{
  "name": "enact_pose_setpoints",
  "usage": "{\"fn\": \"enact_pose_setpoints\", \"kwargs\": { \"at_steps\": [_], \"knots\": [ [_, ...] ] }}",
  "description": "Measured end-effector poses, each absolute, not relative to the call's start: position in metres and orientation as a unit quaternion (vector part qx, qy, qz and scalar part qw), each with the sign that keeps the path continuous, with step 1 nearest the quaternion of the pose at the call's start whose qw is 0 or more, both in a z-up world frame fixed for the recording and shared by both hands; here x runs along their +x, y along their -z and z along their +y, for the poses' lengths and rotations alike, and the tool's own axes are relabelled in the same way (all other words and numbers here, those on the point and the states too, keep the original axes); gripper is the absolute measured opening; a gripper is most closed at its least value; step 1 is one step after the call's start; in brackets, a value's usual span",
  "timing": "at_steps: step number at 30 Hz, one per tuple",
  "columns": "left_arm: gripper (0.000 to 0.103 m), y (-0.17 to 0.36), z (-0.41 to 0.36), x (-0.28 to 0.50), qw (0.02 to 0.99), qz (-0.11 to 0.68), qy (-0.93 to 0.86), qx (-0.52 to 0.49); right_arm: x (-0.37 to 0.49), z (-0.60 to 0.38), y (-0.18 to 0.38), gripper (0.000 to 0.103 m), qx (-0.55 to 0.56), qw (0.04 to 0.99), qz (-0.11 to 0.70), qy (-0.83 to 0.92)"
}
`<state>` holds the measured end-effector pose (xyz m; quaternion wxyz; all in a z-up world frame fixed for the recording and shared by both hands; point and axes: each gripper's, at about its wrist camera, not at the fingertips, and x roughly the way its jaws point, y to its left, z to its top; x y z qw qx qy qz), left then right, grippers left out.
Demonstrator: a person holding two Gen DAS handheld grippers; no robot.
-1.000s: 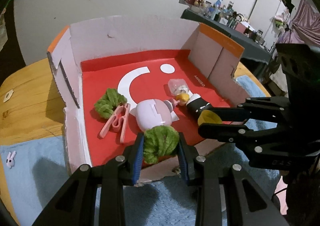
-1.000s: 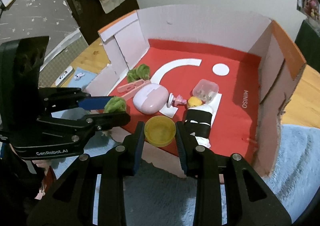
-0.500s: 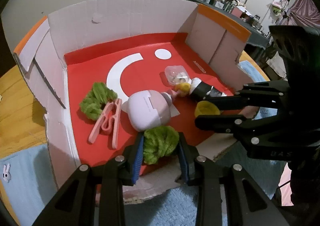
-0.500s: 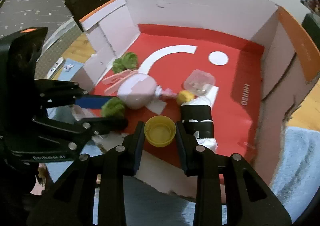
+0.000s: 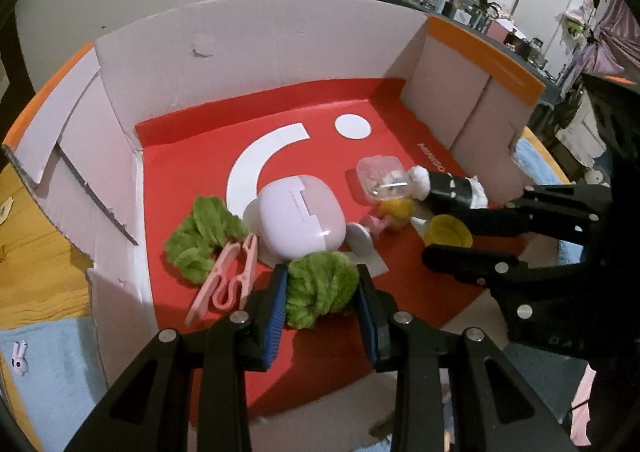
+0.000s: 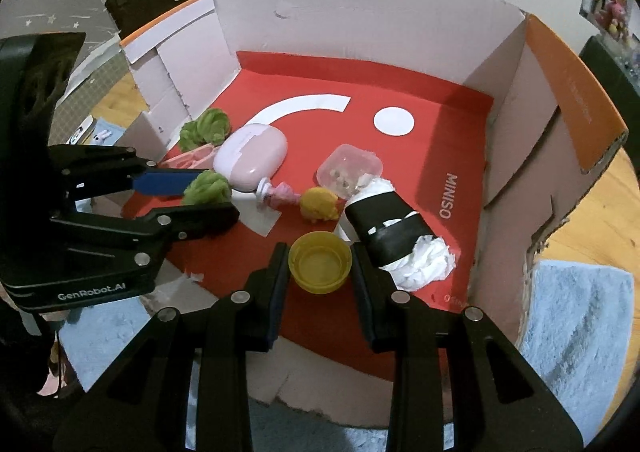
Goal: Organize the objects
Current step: 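Carry the green ball and yellow cap into the cardboard box with both tools, then open both tools to release the green ball and yellow cap onto the red floor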
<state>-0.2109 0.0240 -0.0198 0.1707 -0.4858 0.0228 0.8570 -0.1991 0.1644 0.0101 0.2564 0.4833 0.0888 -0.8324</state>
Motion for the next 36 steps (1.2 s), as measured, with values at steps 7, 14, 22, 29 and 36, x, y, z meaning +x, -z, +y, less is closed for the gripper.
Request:
{"fn": "enact_pose_setpoints", "kwargs": {
  "at_steps": [7, 14, 22, 29, 36],
  "knots": [
    [0.034, 0.0217, 0.0204, -0.2162, 0.159, 0.014, -0.864, -0.477, -0.2039, 0.158, -0.0063, 0.029, 0.471, 0.239, 0.109, 0.842],
    [0.034, 0.0218, 0.0201, -0.2157, 0.157, 0.012, -0.866, -0.474, -0.2022, 0.1562, -0.0054, 0.029, 0.462, 0.236, 0.12, 0.847],
    [0.034, 0.0222, 0.0178, -0.2174, 0.158, 0.0, -0.866, -0.475, -0.2022, 0.161, -0.0065, 0.029, 0.462, 0.238, 0.113, 0.847],
    [0.034, 0.0219, 0.0183, -0.2169, 0.157, 0.001, -0.866, -0.474, -0.2031, 0.1593, -0.0062, 0.029, 0.461, 0.24, 0.108, 0.847],
    [0.046, 0.0216, 0.0183, -0.217, 0.159, -0.001, -0.867, -0.473, -0.2012, 0.1576, -0.0063, 0.031, 0.462, 0.242, 0.108, 0.846]
  ]
}}
